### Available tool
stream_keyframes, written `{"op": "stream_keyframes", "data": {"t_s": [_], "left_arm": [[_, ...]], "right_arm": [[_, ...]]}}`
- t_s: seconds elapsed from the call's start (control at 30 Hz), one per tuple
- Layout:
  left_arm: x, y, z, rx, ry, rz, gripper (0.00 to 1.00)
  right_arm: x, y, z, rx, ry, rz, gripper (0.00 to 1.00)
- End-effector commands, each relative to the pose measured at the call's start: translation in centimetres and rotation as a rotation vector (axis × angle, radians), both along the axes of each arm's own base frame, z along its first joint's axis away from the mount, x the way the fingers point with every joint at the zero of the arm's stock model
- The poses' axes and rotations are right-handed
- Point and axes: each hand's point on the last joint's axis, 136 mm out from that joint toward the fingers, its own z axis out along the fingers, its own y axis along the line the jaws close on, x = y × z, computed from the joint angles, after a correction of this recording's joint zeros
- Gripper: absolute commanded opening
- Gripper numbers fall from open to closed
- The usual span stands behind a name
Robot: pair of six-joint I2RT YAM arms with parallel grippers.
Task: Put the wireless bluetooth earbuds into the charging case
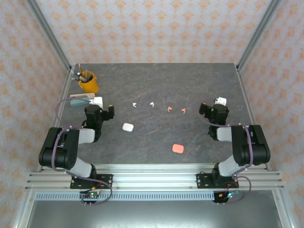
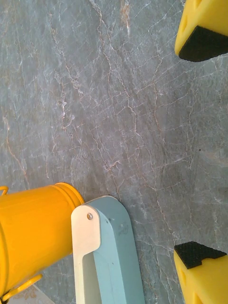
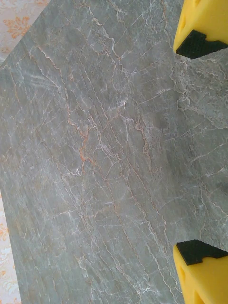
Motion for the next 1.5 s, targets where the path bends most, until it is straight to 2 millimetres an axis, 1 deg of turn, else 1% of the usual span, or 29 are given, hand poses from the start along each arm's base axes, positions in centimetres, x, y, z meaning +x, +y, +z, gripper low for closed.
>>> {"op": "stream_keyframes", "data": {"t_s": [0.0,0.77,0.83,0.87,0.93,1.0,1.03,1.07,1.1,1.13,1.17,1.23,1.3,1.37,1.47], "left_arm": [[0.7,0.1,1.4,-0.009,-0.049,0.008,1.0],[0.8,0.2,1.4,-0.009,-0.047,0.01,1.0],[0.8,0.2,1.6,-0.008,-0.052,0.011,1.0],[0.9,0.3,1.9,-0.006,-0.038,0.02,1.0],[1.3,0.9,3.0,-0.003,0.016,0.06,1.0],[1.8,1.3,4.3,0.006,0.07,0.084,1.0],[1.9,1.4,4.9,0.001,0.083,0.092,1.0],[1.9,1.4,5.6,-0.015,0.096,0.107,1.0],[1.9,1.4,6.2,-0.043,0.115,0.124,1.0],[1.7,1.3,6.5,-0.071,0.132,0.137,1.0],[1.5,1.1,7.2,-0.105,0.144,0.156,1.0],[1.0,0.3,7.9,-0.178,0.181,0.181,1.0],[0.0,-0.8,8.2,-0.247,0.218,0.205,1.0],[-1.1,-2.0,8.1,-0.333,0.262,0.228,1.0],[-2.7,-4.7,7.5,-0.448,0.335,0.224,1.0]], "right_arm": [[0.4,-0.1,1.2,-0.002,-0.038,0.005,0.99],[0.5,-0.1,1.2,0.004,-0.04,0.008,0.99],[0.1,-1.0,2.2,-0.007,-0.051,-0.054,0.99],[-0.2,-1.6,3.1,-0.014,-0.041,-0.096,0.99],[-0.8,-2.7,5.1,-0.009,-0.017,-0.172,0.99],[-1.3,-3.4,7.1,0.063,0.013,-0.258,0.99],[-1.7,-3.9,7.9,0.103,0.031,-0.32,0.99],[-2.7,-5.1,8.6,0.139,0.07,-0.442,0.99],[-4.1,-6.4,9.1,0.172,0.119,-0.583,1.0],[-4.5,-6.6,9.5,0.186,0.169,-0.616,1.0],[-4.2,-5.7,9.5,0.194,0.258,-0.555,1.0],[-4.1,-3.5,9.1,0.225,0.392,-0.448,0.94],[-4.8,-0.2,8.3,0.304,0.512,-0.311,0.86],[-6.4,2.6,7.7,0.344,0.606,-0.224,0.82],[-9.7,6.5,6.6,0.316,0.726,-0.143,0.82]]}}
